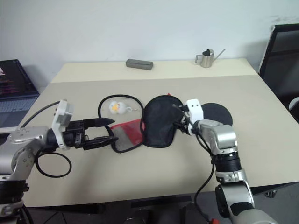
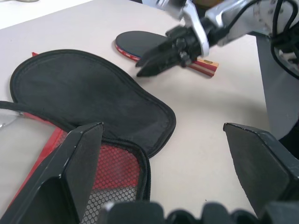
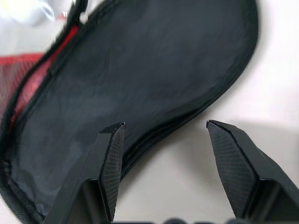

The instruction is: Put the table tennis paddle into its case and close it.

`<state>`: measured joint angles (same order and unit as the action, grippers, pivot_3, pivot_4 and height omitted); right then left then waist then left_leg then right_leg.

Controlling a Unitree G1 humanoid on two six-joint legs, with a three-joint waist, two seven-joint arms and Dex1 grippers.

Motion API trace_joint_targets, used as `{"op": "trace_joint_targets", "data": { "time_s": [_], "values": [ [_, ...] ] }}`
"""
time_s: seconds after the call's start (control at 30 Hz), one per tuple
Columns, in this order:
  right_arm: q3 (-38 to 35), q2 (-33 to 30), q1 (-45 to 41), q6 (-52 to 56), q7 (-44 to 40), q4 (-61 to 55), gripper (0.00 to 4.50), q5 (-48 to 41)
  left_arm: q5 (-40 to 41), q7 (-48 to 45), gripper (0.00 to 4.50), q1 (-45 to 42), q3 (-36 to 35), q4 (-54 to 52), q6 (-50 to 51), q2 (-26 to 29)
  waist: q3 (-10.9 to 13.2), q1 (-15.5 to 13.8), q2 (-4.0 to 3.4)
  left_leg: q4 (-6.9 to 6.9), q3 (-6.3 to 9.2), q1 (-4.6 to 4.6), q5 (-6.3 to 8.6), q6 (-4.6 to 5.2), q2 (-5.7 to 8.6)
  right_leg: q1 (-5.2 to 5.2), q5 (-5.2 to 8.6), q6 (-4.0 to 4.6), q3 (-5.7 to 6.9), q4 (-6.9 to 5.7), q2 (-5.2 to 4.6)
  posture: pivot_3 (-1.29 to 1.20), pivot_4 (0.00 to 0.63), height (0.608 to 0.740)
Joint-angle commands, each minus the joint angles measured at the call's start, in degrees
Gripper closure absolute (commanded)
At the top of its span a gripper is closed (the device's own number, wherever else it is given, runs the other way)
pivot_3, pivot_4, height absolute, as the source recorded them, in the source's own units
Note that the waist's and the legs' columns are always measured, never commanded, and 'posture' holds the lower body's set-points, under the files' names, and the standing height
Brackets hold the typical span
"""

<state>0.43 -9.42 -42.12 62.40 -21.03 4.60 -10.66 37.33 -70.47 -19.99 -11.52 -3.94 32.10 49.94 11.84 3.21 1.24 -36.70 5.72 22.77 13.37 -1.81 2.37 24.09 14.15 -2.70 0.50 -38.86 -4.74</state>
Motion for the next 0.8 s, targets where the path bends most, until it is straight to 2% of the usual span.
{"op": "trace_joint_targets", "data": {
  "time_s": [0.03, 0.43, 0.53, 0.73, 0.77, 0.8],
  "values": [
    [1.0, 0.2, -0.5, -4.3, 0.7, 1.9, 1.48, 0.6, -0.1, -0.2, 0.00, -0.8, -0.6, -0.6, -0.9, 0.5, 0.0, 0.0, 0.00, 0.00, -0.01, -0.01, 0.00, 0.00, 0.00, 0.00, 0.00, 0.00, 0.00, 0.00, 0.00, 0.00, 0.150, 0.740],
    [1.6, 2.9, -1.7, -5.2, 1.1, 5.0, 1.48, -0.8, -0.4, 0.1, 0.00, 0.1, -1.1, -1.0, -0.8, 0.6, 0.0, 0.1, 0.00, 0.00, -0.01, -0.03, 0.00, 0.00, -0.01, -0.01, 0.00, 0.00, -0.01, -0.01, 0.05, 0.00, 0.150, 0.740],
    [1.9, 3.9, -2.5, -5.8, 1.2, 5.9, 2.08, -0.5, -0.5, 0.2, 0.00, 0.0, -1.1, -0.9, -0.9, 0.4, 0.0, 0.1, 0.00, 0.00, -0.02, -0.04, 0.00, 0.00, -0.01, 0.00, -0.01, 0.01, -0.01, 0.00, 0.08, 0.00, 0.150, 0.740],
    [2.5, 3.9, -3.4, -7.4, 1.3, 7.8, 4.24, 0.5, -0.6, 0.4, 0.00, 0.1, -0.9, -1.0, -0.8, 0.3, 0.0, 0.0, 0.00, 0.00, 0.00, -0.02, 0.00, 0.00, -0.02, 0.00, -0.02, 0.03, -0.02, 0.01, 0.11, 0.00, 0.150, 0.740],
    [2.6, 3.7, -3.4, -7.7, 1.2, 8.1, 4.49, 0.7, -0.6, 0.4, 0.00, 0.2, -1.0, -1.0, -0.8, 0.3, 0.0, 0.0, 0.00, 0.00, -0.01, -0.03, 0.00, 0.00, -0.02, -0.01, -0.02, 0.03, -0.03, 0.01, 0.11, 0.00, 0.150, 0.740],
    [2.7, 3.5, -3.5, -8.0, 1.1, 8.4, 4.49, 0.8, -0.6, 0.4, 0.00, 0.3, -1.0, -1.1, -0.8, 0.3, 0.0, 0.0, 0.00, -0.01, -0.01, -0.03, 0.00, 0.00, -0.02, -0.01, -0.02, 0.03, -0.03, 0.01, 0.11, 0.00, 0.150, 0.740]
  ]
}}
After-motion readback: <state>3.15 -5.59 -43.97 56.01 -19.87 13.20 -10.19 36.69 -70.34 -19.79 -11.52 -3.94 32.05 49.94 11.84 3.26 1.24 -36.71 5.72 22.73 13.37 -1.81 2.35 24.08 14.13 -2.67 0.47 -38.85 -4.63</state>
